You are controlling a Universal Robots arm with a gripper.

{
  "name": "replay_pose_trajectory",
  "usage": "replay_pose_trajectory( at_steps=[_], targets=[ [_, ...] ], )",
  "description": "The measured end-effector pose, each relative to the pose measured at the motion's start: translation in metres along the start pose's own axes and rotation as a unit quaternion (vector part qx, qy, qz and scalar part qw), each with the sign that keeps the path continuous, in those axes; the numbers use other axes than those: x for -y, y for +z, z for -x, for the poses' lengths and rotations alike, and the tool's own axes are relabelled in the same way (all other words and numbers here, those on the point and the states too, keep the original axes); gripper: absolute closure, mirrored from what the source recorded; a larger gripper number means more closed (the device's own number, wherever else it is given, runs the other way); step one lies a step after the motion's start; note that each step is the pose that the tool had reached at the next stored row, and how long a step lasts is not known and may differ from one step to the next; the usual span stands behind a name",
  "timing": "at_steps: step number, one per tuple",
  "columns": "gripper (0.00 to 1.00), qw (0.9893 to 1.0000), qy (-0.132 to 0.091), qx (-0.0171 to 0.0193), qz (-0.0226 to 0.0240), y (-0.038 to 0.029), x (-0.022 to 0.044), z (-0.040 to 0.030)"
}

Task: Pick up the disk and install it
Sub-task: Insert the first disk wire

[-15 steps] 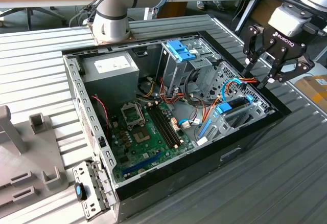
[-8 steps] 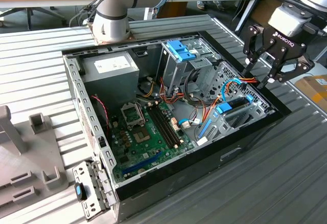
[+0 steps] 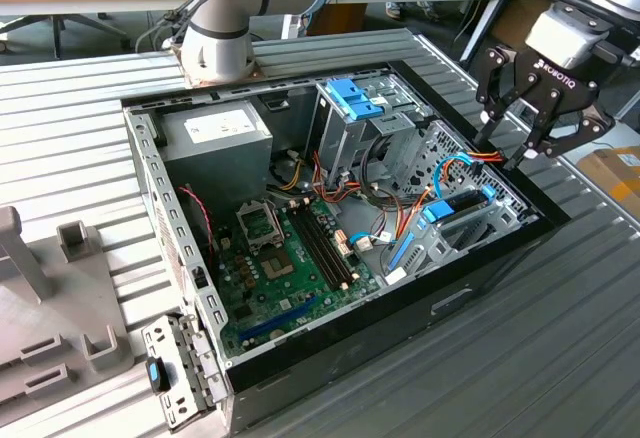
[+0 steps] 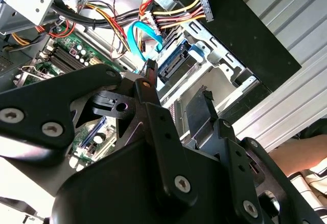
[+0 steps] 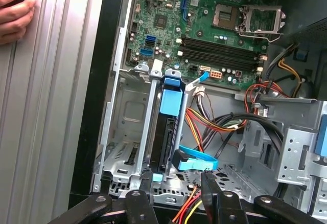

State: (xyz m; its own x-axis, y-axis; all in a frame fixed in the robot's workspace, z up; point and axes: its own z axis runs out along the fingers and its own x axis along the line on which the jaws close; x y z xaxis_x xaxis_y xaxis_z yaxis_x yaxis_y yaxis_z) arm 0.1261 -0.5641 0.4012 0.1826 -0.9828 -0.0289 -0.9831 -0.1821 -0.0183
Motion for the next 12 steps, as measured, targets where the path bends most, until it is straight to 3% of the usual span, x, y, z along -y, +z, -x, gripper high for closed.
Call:
replay_pose_trajectory(
  at_steps=[12],
  targets=[
    [0.50, 1.0000, -0.006, 0.0001, 0.0002, 0.0000, 0.0033, 0.0007]
  ],
)
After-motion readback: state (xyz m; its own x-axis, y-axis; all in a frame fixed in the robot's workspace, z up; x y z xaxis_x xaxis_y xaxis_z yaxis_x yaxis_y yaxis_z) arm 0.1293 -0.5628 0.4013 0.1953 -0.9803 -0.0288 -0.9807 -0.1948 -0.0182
